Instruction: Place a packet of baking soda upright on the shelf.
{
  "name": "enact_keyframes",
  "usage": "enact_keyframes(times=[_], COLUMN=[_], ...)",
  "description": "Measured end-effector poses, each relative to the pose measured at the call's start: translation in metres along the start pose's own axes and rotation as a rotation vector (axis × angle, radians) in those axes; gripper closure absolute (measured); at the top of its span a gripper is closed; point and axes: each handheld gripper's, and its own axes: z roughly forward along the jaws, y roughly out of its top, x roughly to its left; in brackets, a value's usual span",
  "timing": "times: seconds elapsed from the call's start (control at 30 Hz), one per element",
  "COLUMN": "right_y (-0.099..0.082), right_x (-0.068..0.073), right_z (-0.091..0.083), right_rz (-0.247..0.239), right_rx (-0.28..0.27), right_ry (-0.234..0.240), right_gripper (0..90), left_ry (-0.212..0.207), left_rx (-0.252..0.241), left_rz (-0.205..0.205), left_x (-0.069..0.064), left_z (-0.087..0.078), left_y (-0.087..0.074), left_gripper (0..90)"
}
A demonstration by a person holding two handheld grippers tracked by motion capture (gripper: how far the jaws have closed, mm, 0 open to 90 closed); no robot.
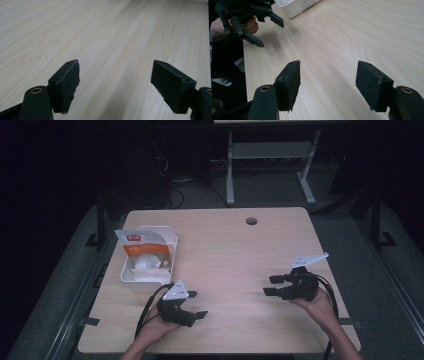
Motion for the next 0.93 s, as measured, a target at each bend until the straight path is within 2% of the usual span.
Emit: enact_keyframes(times=[0.47, 0.87, 0.93], right_y=[-0.027, -0.053, -0.056], right_x=[0.001, 0.017, 0.021], right_z=[-0.007, -0.006, -0.005], right_rz=[0.033, 0.019, 0.008], right_rx=[-0.002, -0.010, 0.006], right_ry=[-0.011, -0.037, -0.049], right_gripper=[34.7, 31.6, 31.5], left_ry=[0.000, 0.001, 0.000], left_rx=[0.003, 0.002, 0.000], left_rz=[-0.003, 0.001, 0.002], left_x=[0.000, -0.001, -0.001], left_z=[0.001, 0.000, 0.000], left_y=[0.000, 0.000, 0.000], left_gripper=[22.4, 22.2, 22.2])
